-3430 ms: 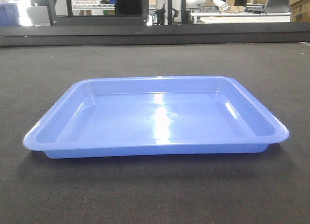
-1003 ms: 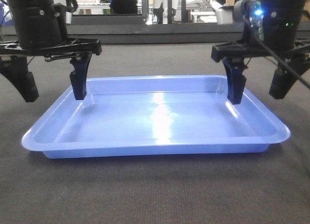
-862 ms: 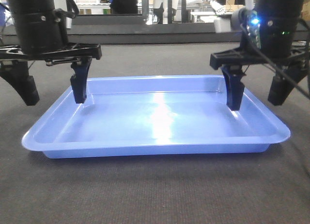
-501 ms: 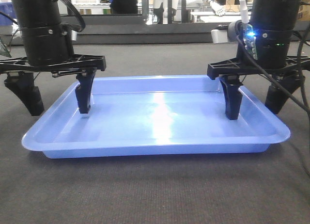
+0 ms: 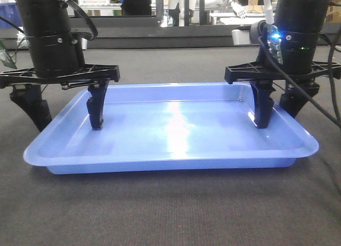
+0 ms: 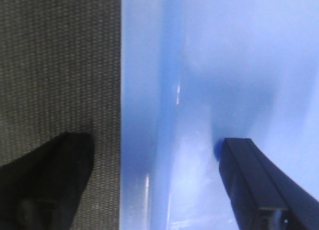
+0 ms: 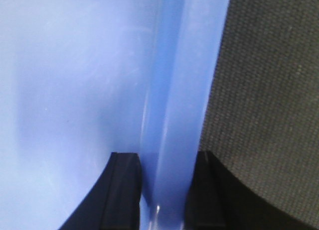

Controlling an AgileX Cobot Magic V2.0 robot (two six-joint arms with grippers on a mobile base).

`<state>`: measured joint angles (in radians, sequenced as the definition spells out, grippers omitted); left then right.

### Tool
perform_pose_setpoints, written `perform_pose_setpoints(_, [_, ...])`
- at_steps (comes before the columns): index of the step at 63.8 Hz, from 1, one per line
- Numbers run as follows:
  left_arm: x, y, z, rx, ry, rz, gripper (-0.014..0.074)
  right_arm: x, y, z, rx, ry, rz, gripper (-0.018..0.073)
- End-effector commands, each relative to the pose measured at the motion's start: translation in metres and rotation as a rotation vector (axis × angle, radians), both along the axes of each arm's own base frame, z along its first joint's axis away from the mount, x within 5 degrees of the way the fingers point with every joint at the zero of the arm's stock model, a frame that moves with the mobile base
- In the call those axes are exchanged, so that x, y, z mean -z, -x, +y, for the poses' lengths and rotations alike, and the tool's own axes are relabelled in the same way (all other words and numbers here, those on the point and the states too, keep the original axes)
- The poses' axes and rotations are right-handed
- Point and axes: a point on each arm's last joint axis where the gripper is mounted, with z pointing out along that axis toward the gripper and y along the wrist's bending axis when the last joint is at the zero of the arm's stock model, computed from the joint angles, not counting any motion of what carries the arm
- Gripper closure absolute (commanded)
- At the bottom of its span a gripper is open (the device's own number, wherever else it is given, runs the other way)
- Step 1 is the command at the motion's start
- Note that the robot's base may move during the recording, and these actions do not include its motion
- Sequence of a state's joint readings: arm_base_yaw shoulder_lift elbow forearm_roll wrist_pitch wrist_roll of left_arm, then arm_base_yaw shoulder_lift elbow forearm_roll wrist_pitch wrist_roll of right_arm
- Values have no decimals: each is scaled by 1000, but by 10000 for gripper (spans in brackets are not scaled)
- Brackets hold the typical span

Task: Grab blue tray and place on right shelf
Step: 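Close both grippers on the tray's opposite rims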

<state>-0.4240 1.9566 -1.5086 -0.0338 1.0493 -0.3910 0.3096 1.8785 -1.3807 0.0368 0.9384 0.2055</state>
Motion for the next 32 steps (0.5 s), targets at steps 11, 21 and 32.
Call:
perform_pose_setpoints(11, [-28,-1,-1,-16,55,-82,491,-27,0,0,-9,-19,-90,503])
perform_pose_setpoints(21, [-28,-1,-1,-16,55,-82,640,-29,1,0,-10,-18,-86,503])
perform_pose_setpoints(32, [-31,0,-1,-15,51,-74,636,-47,6,-2,-8,-33,-132,503])
